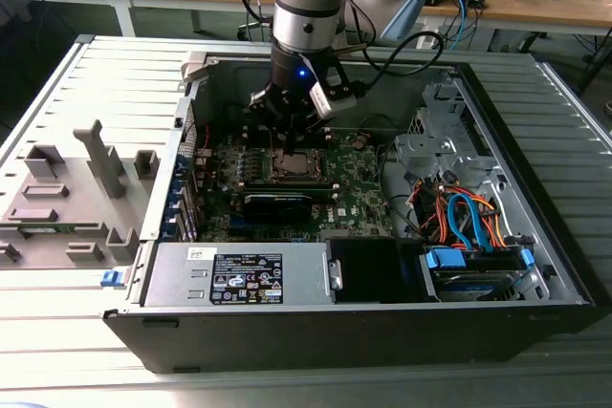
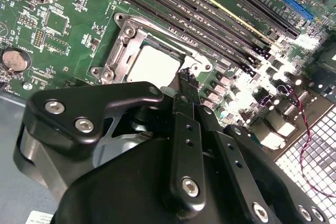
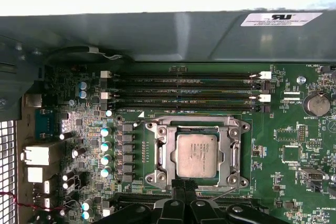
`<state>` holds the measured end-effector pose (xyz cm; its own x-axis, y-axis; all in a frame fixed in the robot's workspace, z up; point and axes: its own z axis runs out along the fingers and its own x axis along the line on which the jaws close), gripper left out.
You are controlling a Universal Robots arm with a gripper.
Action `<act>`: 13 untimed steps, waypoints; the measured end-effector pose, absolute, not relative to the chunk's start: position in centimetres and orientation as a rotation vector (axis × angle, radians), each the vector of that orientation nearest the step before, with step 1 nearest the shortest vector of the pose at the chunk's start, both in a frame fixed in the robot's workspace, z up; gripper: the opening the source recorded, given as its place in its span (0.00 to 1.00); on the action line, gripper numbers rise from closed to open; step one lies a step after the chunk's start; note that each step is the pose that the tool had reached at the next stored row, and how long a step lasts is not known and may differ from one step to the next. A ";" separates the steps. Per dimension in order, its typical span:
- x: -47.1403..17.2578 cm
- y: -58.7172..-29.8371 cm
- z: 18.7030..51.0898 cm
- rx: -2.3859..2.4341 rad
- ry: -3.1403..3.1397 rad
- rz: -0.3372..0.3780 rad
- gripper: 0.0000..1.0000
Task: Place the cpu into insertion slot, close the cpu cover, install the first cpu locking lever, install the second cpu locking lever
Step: 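Install the first cpu locking lever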
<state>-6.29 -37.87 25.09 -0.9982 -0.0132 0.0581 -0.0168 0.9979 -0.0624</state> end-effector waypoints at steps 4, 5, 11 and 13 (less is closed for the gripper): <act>-6.3 -37.9 25.1 0.032 -3.082 0.097 0.11; -6.3 -37.9 25.1 0.034 -3.082 0.097 0.11; -6.3 -37.9 25.1 0.043 -3.082 0.098 0.11; -6.3 -37.9 25.1 0.045 -3.082 0.098 0.11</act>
<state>-6.29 -37.87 25.08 -0.9979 -0.0276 0.0581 -0.0312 0.9976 -0.0625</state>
